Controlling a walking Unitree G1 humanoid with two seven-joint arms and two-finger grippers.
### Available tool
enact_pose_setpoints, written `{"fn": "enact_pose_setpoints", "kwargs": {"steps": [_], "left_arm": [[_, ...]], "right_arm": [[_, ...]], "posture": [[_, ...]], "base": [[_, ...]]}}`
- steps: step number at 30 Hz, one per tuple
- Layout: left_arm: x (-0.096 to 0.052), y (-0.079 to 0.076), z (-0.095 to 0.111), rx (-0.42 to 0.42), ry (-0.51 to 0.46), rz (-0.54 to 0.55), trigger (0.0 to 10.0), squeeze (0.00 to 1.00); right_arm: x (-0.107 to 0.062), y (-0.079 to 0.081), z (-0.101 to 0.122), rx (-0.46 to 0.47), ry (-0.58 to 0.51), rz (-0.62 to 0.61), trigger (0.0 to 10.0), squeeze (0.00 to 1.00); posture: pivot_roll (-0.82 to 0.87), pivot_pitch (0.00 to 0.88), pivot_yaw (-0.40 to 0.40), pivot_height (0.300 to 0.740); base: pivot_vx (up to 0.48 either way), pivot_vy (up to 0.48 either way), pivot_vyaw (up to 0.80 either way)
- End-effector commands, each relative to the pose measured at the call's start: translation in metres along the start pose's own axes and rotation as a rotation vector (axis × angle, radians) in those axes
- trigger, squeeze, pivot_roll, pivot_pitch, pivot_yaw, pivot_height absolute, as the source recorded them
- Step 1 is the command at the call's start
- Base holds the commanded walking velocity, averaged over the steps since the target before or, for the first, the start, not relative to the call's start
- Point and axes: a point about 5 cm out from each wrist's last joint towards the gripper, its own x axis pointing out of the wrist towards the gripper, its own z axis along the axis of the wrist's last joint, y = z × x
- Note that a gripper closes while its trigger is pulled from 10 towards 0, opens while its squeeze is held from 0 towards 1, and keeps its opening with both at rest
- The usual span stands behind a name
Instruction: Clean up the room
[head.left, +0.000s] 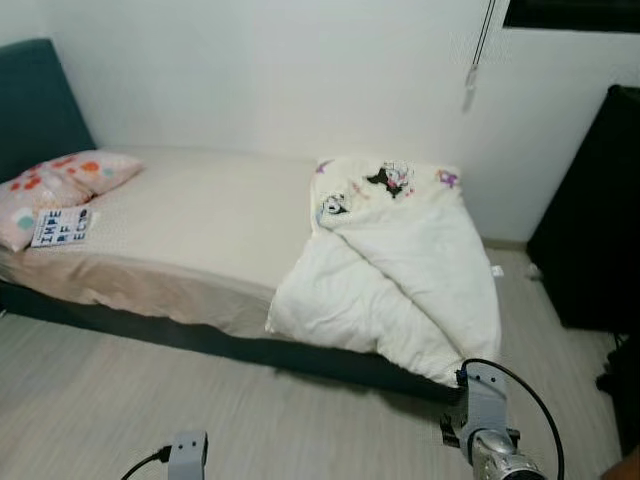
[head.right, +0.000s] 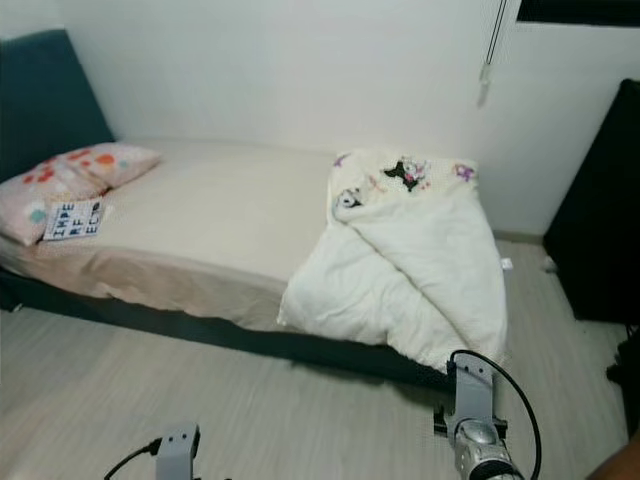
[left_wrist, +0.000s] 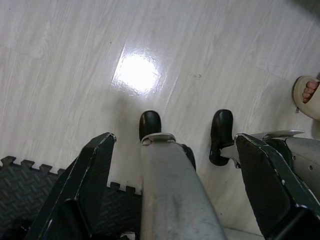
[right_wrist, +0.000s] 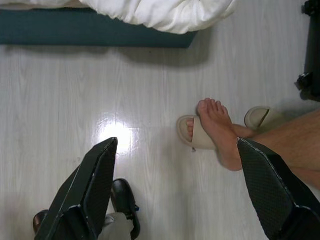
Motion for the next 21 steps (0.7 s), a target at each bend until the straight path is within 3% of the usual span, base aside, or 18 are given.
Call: {"fn": "enact_pose_setpoints", "kwargs": {"steps": [1, 16, 21], "left_arm": [[-0.0009, 0.003, -0.0006, 0.03, 0.002, -0.006, 10.0, 0.0], [-0.0013, 0.0015, -0.0046, 0.059, 0.014, -0.02, 10.0, 0.0], [-0.0014, 0.0015, -0.0051, 0.062, 0.015, -0.023, 10.0, 0.0]], "right_arm": [[0.0, 0.0054, 0.0039, 0.0, -0.01, 0.015, 10.0, 0.0], [-0.0001, 0.0049, 0.0037, 0.021, -0.021, 0.022, 10.0, 0.0], [-0.0001, 0.0048, 0.0035, 0.042, -0.018, 0.022, 10.0, 0.0]], "posture": [[-0.12, 0.003, 0.004, 0.72], [-0.13, 0.006, 0.005, 0.72], [-0.13, 0.008, 0.007, 0.72]], "base": [[0.292, 0.0, 0.0], [0.383, 0.0, 0.0], [0.422, 0.0, -0.71]]}}
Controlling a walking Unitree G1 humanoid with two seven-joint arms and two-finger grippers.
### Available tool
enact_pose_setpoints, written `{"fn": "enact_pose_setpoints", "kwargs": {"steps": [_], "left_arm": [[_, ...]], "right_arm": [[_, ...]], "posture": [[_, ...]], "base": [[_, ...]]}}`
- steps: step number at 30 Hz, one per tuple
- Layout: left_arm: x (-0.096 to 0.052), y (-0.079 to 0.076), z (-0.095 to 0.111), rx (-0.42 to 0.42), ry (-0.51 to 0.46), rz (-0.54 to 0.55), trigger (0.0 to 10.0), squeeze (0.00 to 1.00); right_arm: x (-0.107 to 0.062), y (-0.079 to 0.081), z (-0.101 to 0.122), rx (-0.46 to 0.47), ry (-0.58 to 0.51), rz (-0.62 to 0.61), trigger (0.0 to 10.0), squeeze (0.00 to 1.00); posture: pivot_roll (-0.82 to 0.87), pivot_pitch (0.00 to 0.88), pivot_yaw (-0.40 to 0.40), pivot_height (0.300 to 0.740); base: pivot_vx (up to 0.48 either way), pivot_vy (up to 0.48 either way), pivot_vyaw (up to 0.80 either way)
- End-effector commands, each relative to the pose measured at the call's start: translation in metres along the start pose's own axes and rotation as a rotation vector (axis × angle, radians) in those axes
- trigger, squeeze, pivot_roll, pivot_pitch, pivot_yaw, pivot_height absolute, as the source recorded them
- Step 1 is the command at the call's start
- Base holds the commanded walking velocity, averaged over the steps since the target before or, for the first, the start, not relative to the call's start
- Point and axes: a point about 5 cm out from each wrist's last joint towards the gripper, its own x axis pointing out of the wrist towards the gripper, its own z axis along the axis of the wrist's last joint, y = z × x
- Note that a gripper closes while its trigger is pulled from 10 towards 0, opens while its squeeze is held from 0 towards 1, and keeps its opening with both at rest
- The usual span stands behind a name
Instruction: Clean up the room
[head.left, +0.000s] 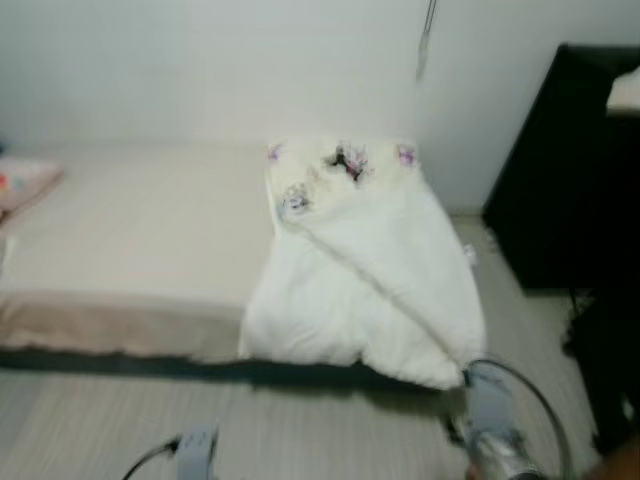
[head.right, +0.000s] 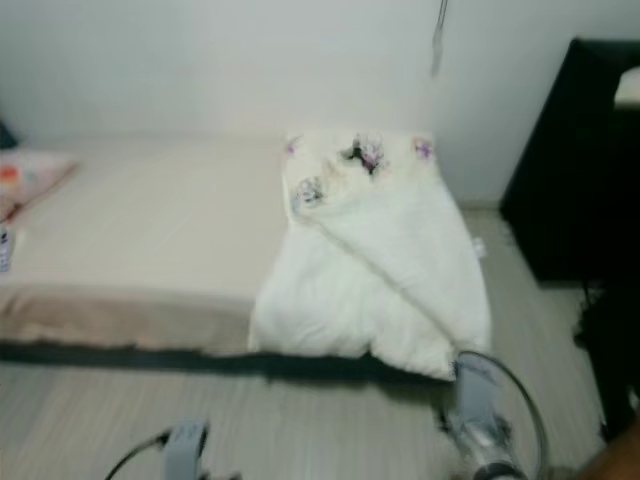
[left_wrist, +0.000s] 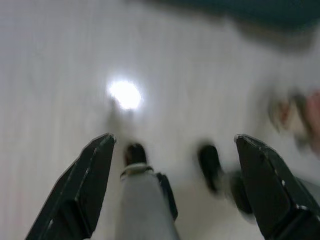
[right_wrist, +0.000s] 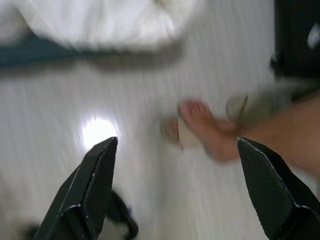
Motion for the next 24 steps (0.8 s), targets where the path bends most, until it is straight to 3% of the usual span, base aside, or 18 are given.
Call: {"fn": "enact_pose_setpoints", "kwargs": {"steps": [1, 5, 21, 24], "left_arm": [[-0.0061, 0.0107, -0.0209, -0.006, 0.071, 0.029, 10.0, 0.0], [-0.0061, 0.0105, -0.0211, -0.005, 0.071, 0.028, 10.0, 0.0], [-0.0056, 0.0091, -0.0202, 0.003, 0.069, 0.021, 10.0, 0.0], [-0.0053, 0.0097, -0.0188, -0.027, 0.058, 0.039, 10.0, 0.0]], "right_arm": [[-0.0011, 0.0157, 0.0008, 0.013, -0.008, 0.042, 10.0, 0.0], [-0.001, 0.0154, 0.0017, 0.017, -0.015, 0.04, 10.0, 0.0], [-0.0008, 0.015, 0.0043, 0.003, -0.029, 0.041, 10.0, 0.0], [-0.0008, 0.0144, 0.0046, 0.003, -0.031, 0.04, 10.0, 0.0]], "posture": [[-0.13, 0.009, 0.007, 0.72], [-0.13, 0.01, 0.006, 0.72], [-0.13, 0.002, 0.004, 0.72], [-0.13, 0.002, 0.005, 0.72]], "base": [[0.424, 0.0, -0.71], [0.425, 0.0, -0.71], [0.429, 0.0, 0.0], [0.124, 0.0, 0.0]]}}
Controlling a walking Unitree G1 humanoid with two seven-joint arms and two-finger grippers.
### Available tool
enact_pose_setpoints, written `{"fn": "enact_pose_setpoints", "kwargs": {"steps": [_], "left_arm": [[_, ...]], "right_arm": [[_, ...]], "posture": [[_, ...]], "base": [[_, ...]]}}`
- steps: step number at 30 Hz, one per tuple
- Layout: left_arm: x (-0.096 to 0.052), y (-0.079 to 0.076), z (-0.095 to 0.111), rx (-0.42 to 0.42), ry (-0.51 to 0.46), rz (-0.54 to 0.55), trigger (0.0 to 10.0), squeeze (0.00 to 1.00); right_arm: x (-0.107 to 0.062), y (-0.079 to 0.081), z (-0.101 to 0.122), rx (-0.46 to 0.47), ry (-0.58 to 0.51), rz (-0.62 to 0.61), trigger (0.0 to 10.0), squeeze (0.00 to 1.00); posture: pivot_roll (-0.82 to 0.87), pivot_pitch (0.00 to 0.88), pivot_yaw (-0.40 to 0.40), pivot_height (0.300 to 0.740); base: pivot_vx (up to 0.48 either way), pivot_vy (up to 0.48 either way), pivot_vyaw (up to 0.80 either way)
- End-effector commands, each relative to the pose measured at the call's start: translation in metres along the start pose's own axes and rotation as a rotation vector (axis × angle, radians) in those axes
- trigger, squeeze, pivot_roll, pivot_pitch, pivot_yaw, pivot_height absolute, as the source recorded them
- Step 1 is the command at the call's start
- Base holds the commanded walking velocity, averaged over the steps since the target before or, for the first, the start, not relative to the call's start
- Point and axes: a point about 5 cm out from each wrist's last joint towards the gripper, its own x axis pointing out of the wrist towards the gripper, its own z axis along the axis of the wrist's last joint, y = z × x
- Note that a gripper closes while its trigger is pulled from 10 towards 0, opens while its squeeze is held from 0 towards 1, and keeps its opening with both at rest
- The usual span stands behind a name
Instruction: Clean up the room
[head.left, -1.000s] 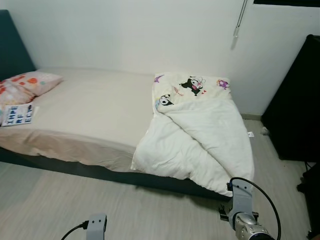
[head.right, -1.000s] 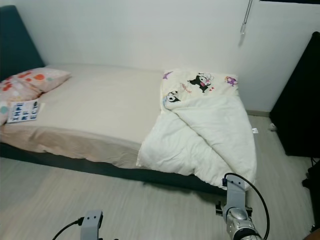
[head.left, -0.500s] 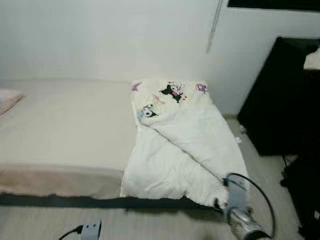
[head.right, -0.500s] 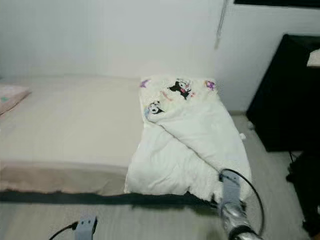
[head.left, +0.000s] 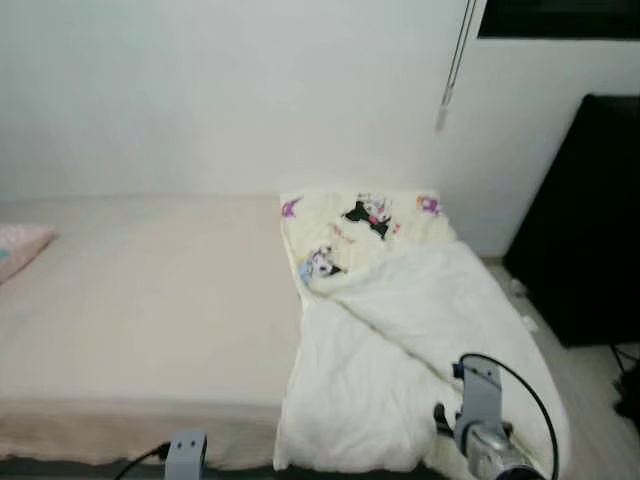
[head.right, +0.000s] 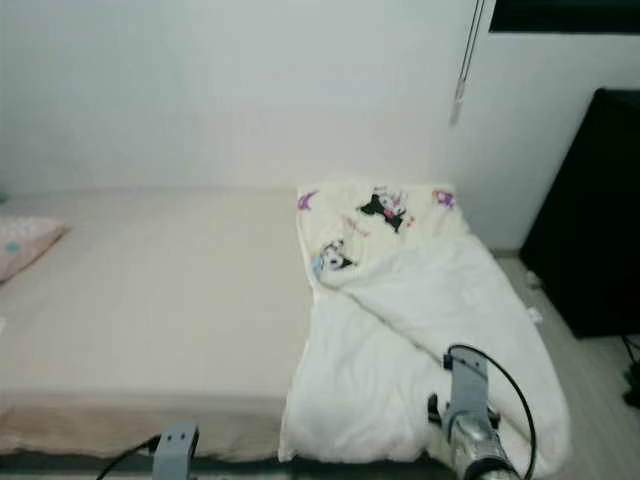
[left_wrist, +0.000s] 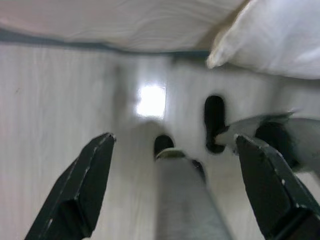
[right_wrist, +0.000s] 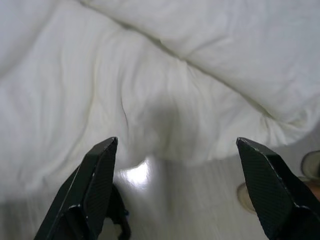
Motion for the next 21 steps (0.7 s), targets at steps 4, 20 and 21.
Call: {"fn": "enact_pose_setpoints", "kwargs": {"steps": [4, 20, 21], "left_arm": [[-0.0006, 0.0017, -0.0021, 0.014, 0.014, 0.002, 10.0, 0.0], [-0.0008, -0.0006, -0.0065, 0.013, 0.031, -0.011, 10.0, 0.0], [-0.0008, -0.0006, -0.0065, 0.013, 0.031, -0.011, 10.0, 0.0]], "right_arm": [[0.0001, 0.0052, 0.0033, 0.002, -0.009, 0.012, 10.0, 0.0], [0.0009, 0.0023, 0.01, 0.008, -0.028, 0.005, 10.0, 0.0], [0.0009, 0.0023, 0.01, 0.008, -0.028, 0.005, 10.0, 0.0]], "posture": [[-0.13, 0.002, 0.004, 0.72], [-0.14, 0.008, 0.004, 0.72], [-0.14, 0.008, 0.004, 0.72]], "base": [[0.0, -0.062, 0.0], [0.0, -0.472, 0.0], [0.0, -0.472, 0.0]]}}
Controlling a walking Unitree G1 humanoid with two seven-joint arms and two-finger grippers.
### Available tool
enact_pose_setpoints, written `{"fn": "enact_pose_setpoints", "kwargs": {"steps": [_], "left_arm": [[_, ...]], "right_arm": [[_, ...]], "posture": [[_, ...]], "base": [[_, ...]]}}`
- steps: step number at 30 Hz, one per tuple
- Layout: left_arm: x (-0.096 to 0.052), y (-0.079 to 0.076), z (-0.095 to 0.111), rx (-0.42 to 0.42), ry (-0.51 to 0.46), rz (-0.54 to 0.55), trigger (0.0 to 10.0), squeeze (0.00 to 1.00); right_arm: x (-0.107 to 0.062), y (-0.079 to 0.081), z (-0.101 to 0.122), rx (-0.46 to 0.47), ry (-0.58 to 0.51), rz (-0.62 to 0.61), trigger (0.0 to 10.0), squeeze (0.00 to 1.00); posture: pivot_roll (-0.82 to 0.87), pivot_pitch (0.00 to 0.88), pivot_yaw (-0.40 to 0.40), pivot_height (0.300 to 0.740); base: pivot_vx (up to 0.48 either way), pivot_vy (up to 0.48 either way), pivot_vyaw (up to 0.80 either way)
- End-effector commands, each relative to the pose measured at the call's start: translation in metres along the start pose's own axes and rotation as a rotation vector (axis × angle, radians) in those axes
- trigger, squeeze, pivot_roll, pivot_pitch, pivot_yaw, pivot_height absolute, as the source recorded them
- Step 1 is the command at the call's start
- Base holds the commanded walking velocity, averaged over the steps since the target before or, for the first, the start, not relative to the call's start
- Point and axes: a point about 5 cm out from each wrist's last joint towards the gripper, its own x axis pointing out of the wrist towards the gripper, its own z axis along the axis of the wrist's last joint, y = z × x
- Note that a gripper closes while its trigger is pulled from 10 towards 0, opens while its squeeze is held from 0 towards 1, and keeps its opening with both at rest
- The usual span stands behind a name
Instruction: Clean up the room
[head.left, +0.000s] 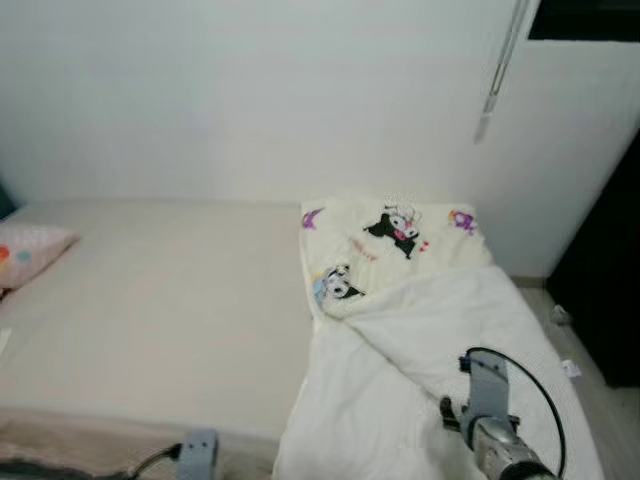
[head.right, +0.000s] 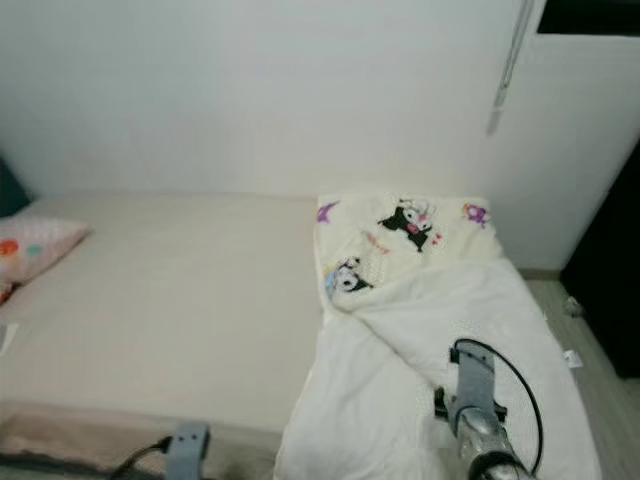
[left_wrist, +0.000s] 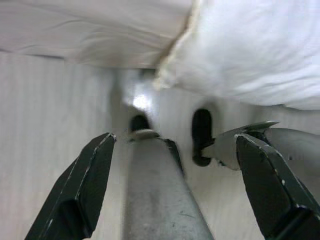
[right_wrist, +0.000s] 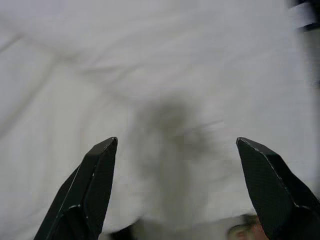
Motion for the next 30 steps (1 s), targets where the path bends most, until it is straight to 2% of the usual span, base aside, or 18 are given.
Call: {"fn": "enact_pose_setpoints", "kwargs": {"steps": [1, 11, 18, 30], "left_arm": [[-0.002, 0.007, -0.004, 0.008, 0.017, 0.016, 10.0, 0.0], [-0.002, 0.006, -0.004, 0.012, 0.018, 0.013, 10.0, 0.0], [-0.002, 0.008, -0.005, -0.001, 0.024, 0.041, 10.0, 0.0], [-0.002, 0.008, -0.005, 0.002, 0.024, 0.027, 10.0, 0.0]], "right_arm": [[-0.001, 0.007, -0.003, 0.006, 0.008, 0.015, 10.0, 0.0], [0.001, 0.003, 0.005, 0.024, -0.008, -0.007, 10.0, 0.0], [0.001, 0.001, 0.013, 0.022, -0.033, -0.011, 10.0, 0.0], [0.001, 0.003, 0.014, 0.018, -0.039, -0.003, 10.0, 0.0]], "posture": [[-0.14, 0.007, 0.005, 0.72], [-0.14, 0.009, 0.008, 0.72], [-0.14, 0.01, 0.008, 0.72], [-0.14, 0.016, 0.006, 0.72]], "base": [[0.0, -0.472, 0.0], [0.0, -0.472, 0.0], [0.0, 0.0, 0.0], [0.0, 0.0, 0.0]]}}
